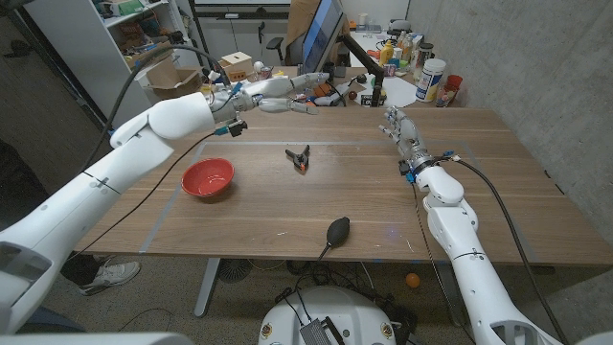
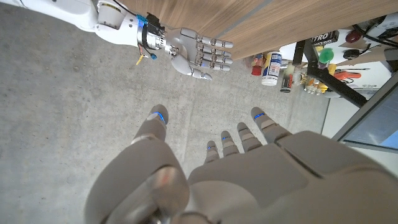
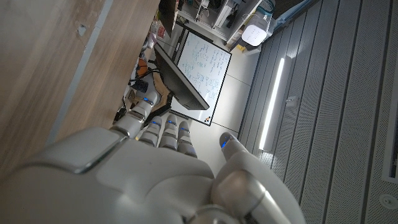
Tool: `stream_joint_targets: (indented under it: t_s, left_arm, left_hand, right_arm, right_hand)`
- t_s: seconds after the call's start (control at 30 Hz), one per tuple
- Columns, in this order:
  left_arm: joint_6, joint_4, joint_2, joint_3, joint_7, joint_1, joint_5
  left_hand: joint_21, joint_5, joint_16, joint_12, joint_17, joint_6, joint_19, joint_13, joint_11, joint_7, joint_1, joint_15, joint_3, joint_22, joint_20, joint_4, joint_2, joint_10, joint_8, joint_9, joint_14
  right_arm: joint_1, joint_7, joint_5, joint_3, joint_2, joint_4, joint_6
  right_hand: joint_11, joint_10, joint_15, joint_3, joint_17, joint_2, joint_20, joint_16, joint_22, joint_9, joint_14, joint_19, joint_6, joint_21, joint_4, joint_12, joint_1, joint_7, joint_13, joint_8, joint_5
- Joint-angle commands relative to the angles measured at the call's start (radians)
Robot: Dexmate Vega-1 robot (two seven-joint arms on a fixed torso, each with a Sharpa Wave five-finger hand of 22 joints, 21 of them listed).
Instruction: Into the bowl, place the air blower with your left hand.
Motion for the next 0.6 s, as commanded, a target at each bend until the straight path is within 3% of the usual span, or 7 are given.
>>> stream_joint_targets:
  t_s: [0.03, 0.13, 0.3, 0.47, 0.6]
  left_arm:
    - [0.008, -0.122, -0.01, 0.048, -0.101, -0.069, 0.159]
    - [-0.006, -0.148, -0.014, 0.053, -0.116, -0.075, 0.202]
    - [-0.054, -0.198, -0.015, 0.054, -0.111, -0.075, 0.335]
    - [-0.099, -0.241, -0.016, 0.042, -0.109, -0.069, 0.467]
    - [-0.139, -0.264, -0.019, 0.042, -0.133, -0.077, 0.532]
  left_hand:
    - [0.004, 0.001, -0.003, 0.0, 0.003, -0.019, 0.01, 0.006, -0.004, 0.009, 0.022, 0.008, -0.006, 0.003, 0.001, -0.004, -0.016, -0.012, 0.0, 0.004, -0.004]
    - [0.002, 0.005, -0.004, -0.003, 0.004, -0.044, 0.009, 0.006, 0.003, 0.013, 0.043, 0.011, -0.013, 0.003, 0.001, -0.004, -0.035, -0.02, -0.005, 0.004, -0.009]
    - [-0.004, 0.03, -0.005, -0.011, 0.005, -0.139, -0.005, 0.008, 0.013, 0.023, 0.111, 0.028, -0.045, 0.005, 0.011, 0.002, -0.099, -0.062, -0.014, 0.006, -0.034]
    - [-0.007, 0.053, -0.008, -0.012, 0.006, -0.184, -0.018, 0.009, 0.017, 0.024, 0.13, 0.033, -0.08, 0.005, 0.011, 0.007, -0.153, -0.087, -0.013, 0.007, -0.055]
    - [-0.008, 0.069, -0.007, -0.013, 0.007, -0.196, -0.024, 0.009, 0.022, 0.024, 0.136, 0.04, -0.1, 0.005, 0.014, 0.009, -0.174, -0.1, -0.01, 0.008, -0.062]
  right_arm:
    - [-0.022, -0.001, 0.018, 0.03, -0.004, -0.008, 0.02]
    - [-0.023, 0.0, 0.02, 0.034, -0.004, -0.004, 0.026]
    - [-0.024, 0.001, 0.023, 0.038, -0.004, 0.001, 0.032]
    - [-0.024, -0.006, 0.02, 0.041, -0.004, 0.005, 0.033]
    - [-0.023, -0.011, 0.02, 0.044, -0.001, 0.013, 0.038]
  right_hand:
    - [0.001, 0.01, -0.002, -0.004, 0.004, 0.01, -0.021, 0.007, 0.005, 0.005, 0.005, 0.007, 0.012, 0.008, 0.004, 0.008, -0.008, 0.002, 0.005, 0.008, 0.004]
    - [0.001, 0.011, -0.002, -0.004, 0.004, 0.01, -0.021, 0.007, 0.005, 0.005, 0.005, 0.008, 0.012, 0.008, 0.004, 0.008, -0.008, 0.002, 0.005, 0.008, 0.004]
    - [0.002, 0.01, -0.002, -0.004, 0.004, 0.011, -0.021, 0.007, 0.005, 0.005, 0.005, 0.008, 0.012, 0.007, 0.004, 0.008, -0.008, 0.002, 0.005, 0.008, 0.005]
    - [0.002, 0.009, -0.002, -0.004, 0.004, 0.011, -0.021, 0.007, 0.005, 0.005, 0.004, 0.008, 0.012, 0.007, 0.005, 0.007, -0.008, 0.002, 0.005, 0.008, 0.005]
    - [0.001, 0.01, -0.002, -0.004, 0.004, 0.011, -0.022, 0.007, 0.005, 0.005, 0.005, 0.008, 0.012, 0.007, 0.005, 0.007, -0.009, 0.002, 0.005, 0.008, 0.005]
